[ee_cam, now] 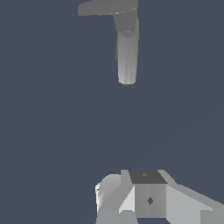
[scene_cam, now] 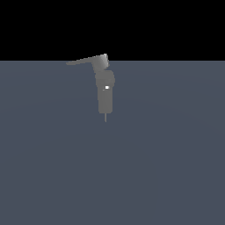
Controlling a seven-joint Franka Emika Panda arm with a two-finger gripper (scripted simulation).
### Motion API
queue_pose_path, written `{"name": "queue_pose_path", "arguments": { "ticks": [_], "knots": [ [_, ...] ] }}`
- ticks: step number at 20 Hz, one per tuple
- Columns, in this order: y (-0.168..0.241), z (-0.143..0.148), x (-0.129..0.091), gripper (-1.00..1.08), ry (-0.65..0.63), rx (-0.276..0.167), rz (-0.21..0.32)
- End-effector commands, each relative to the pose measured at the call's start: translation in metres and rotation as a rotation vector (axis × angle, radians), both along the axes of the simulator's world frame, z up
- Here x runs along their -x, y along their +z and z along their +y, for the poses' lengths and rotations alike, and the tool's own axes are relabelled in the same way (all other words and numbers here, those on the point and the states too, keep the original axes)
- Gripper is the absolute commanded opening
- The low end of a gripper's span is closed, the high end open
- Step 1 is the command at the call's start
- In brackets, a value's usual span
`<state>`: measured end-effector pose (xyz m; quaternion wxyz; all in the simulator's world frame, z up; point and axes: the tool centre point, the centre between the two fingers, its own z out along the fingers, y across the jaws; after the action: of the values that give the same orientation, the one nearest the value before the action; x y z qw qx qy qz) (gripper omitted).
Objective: Turn on the faucet by rotating a designated handle.
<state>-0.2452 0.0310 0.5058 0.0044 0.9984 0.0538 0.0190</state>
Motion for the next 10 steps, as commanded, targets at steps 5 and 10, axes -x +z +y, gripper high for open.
{"name": "queue_pose_path", "arguments": {
  "ticks": [5,10],
  "knots": [
    [0.003,0.003,-0.014,-1.0,-0.051,-0.02,0.012],
    [0.006,0.006,-0.035,-1.0,-0.127,-0.047,0.03]
  ]
}}
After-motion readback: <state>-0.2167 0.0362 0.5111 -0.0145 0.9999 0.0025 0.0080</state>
